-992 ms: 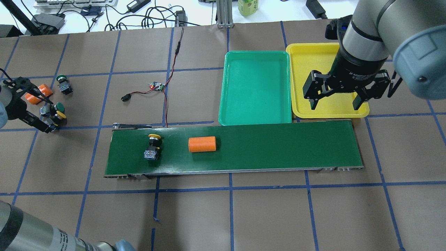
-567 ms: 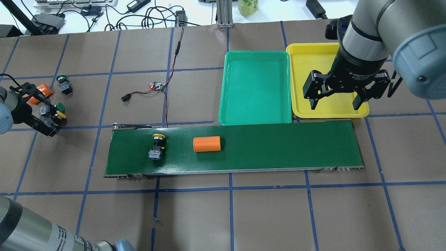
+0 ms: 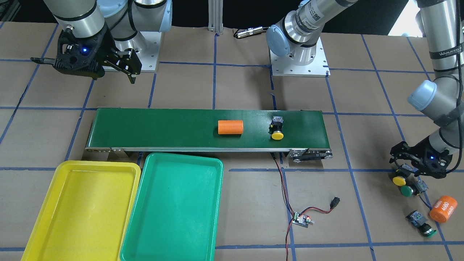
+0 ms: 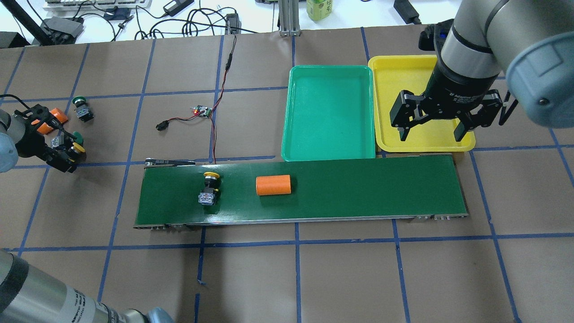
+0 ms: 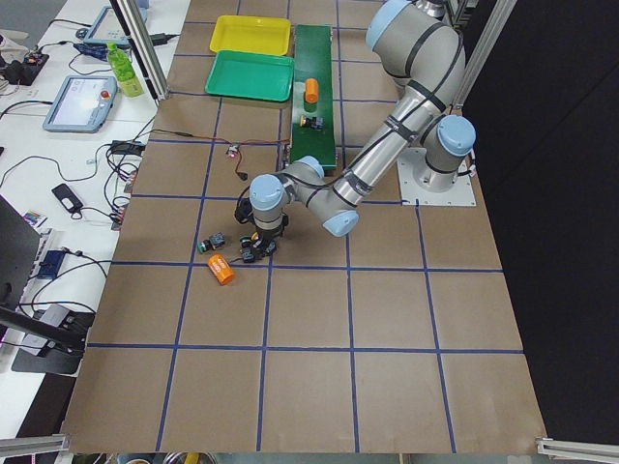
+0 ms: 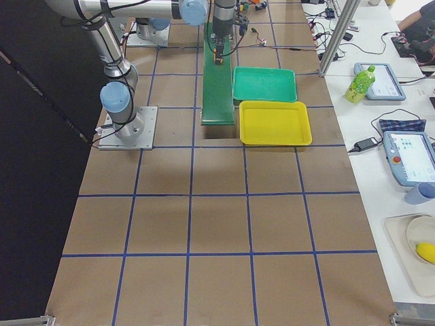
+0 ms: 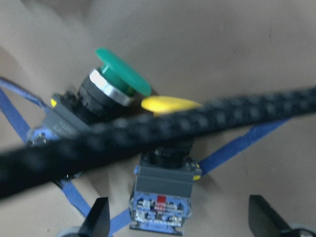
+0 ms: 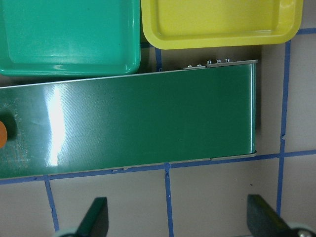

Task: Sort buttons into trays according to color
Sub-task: 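Return the left gripper to the button cluster and grasp another button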

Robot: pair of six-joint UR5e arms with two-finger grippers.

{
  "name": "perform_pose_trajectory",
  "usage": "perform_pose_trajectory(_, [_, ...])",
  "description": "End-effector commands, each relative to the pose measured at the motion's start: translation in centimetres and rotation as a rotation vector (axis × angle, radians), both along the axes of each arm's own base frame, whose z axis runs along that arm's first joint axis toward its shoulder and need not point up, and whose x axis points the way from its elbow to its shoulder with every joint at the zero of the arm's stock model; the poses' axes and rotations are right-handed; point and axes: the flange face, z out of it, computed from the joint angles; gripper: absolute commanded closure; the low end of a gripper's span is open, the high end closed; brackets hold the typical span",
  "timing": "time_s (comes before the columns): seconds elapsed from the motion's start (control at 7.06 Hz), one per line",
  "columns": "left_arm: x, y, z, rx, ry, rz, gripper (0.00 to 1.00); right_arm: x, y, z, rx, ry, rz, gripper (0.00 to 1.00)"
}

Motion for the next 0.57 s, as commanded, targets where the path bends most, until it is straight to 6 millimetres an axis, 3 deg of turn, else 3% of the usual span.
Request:
perform_pose_trajectory(0.0, [0.1,-0.1,0.1,-0.004,-0.006,-0.031,0.67,0.0,0.0,0.0,0.0,0.0,0.0,0.0])
perform_pose_trajectory(0.14, [0.0,0.0,0.8,-0.013,-0.012,-0.028,0.91,0.1,0.0,0.0,0.0,0.0,0.002,0.0])
perform_pose_trajectory(0.43, [-1.6,0.1,2.9,-0.027,-0.01,0.079,0.95,0.0,0.0,0.0,0.0,0.0,0.0,0.0])
